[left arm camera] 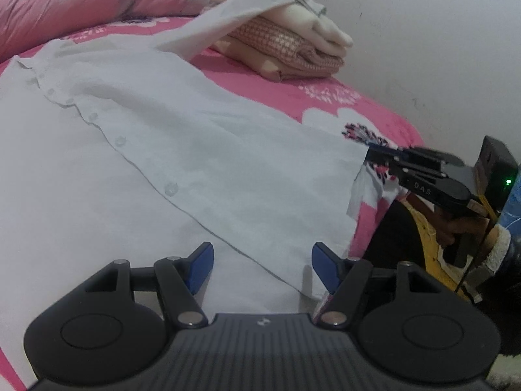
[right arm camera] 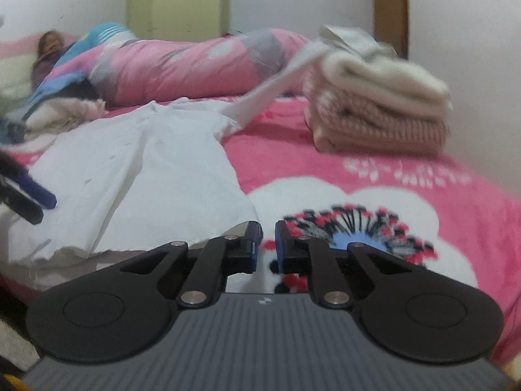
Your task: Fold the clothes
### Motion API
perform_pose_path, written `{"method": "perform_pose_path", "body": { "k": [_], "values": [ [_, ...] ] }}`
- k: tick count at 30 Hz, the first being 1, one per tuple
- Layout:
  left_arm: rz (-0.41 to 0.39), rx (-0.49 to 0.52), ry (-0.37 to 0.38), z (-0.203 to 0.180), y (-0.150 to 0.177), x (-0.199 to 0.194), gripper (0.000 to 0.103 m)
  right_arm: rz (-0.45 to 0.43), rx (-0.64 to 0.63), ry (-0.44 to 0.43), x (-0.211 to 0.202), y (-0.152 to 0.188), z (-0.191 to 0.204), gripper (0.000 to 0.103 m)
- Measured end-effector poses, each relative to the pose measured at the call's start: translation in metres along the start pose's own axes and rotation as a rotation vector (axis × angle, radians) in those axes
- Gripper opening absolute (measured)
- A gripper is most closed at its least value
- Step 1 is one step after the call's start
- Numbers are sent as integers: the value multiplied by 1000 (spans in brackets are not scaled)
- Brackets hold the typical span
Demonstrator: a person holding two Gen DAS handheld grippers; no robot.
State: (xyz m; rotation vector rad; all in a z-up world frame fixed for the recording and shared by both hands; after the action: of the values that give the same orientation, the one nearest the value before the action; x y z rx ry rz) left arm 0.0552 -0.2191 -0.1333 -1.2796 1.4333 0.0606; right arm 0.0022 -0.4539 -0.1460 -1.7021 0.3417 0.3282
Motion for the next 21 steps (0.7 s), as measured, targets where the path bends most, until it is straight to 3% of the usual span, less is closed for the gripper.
{"method": "perform_pose_path", "body": {
  "k": [3,5,10,14,17,20,21],
  "values": [
    [-1,-2,-11,-1,0,2,68,-42,19,23,-2,-6,-1,5],
    [1,0,-11,0,1,2,68,-61,116,37,-3,-7,-12,3],
    [2,3,-6,1,1,1,68,8,428,83,2,22,-55,3],
    [-5,0,-2,2,3,0,68,-48,685,-40,-16,29,-75,6],
    [-10,-2,1,3,3,0,68,-46,750,-177,-22,22,-59,7],
    [-14,-5,4,4,4,-1,68,13,828,-336,-12,13,-30,13],
    [-16,-5,5,4,5,-1,68,47,862,-374,-6,13,-21,22]
  ]
}}
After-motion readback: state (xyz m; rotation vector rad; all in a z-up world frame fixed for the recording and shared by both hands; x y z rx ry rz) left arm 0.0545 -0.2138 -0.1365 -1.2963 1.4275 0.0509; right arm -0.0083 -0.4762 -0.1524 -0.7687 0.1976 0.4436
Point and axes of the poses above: each gripper's, at about its wrist camera, not at the fingertips, and x roughly the way its jaws point, z to its left, y to its underside, the point moved 9 cm from there along x, roughly the way its jaws point, and after that the axes turned 7 degrees about -x, right-handed, at the moved point
